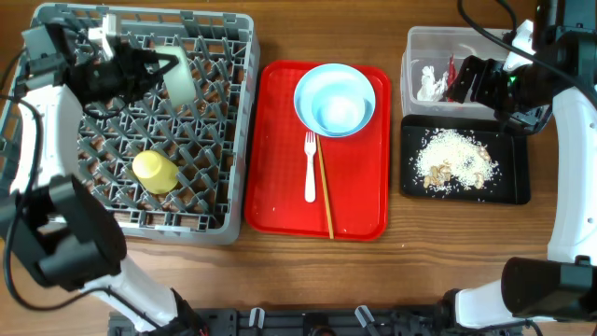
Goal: Sort waste into correct bins and load items into the dishwasher rack
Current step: 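Carry the green bowl to the dish rack and set it down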
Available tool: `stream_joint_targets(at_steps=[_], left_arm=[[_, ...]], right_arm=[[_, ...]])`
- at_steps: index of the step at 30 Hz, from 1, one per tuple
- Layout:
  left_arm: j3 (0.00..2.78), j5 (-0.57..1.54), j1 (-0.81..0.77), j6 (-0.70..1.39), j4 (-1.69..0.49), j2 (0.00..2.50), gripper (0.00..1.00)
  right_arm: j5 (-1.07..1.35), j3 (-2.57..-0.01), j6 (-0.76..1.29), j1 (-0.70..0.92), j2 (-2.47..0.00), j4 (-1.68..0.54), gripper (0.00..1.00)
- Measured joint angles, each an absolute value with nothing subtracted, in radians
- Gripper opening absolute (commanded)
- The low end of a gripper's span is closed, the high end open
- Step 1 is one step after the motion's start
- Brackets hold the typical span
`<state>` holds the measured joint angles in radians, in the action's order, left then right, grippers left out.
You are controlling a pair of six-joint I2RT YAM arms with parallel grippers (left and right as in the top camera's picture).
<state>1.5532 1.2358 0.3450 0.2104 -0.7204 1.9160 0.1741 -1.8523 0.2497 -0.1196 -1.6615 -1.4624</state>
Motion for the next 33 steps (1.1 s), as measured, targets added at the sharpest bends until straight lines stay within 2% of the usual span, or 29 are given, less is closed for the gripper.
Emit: stream_joint_targets(at_steps=[9,12,13,14,15,19,25,33], left_arm=[[1.553,1.261,0.367,0.21,-0.725,1.999,0.04],[1.553,1.222,0.392,0.207,-0.749,2.0,0.09],[1.553,1.212,0.401,0.206,-0.76,2.0,0.14],[1.553,1.194,0.415,0.203,-0.775,2.0,0.34],[1.553,1.171,0.429,0.202,-0.798,2.0,0.46],[1.553,1.046,0.483,0.2,-0.896,2.001,0.65],[1.553,0.922,0.546,0.187,-0.971,2.001,0.74],[1.553,0.874,0.616,0.183,-0.99,1.99,0.78]], right_arm=[[0.174,-1.852,0.25,-0.12,-1.662,-1.463,1.0],[0.174,-1.852,0.25,-0.12,-1.662,-1.463,1.0],[0.174,-1.852,0.25,-0.12,-1.662,-1.464,1.0],[0.174,-1.852,0.25,-0.12,-1.662,-1.464,1.0],[0.174,-1.852,0.25,-0.12,-1.662,-1.464,1.0],[0.174,-1.852,0.25,-0.12,-1.662,-1.465,1.0],[0.174,-1.852,0.25,-0.12,-1.662,-1.466,1.0],[0.174,-1.852,0.25,-0.12,-1.662,-1.466,1.0]])
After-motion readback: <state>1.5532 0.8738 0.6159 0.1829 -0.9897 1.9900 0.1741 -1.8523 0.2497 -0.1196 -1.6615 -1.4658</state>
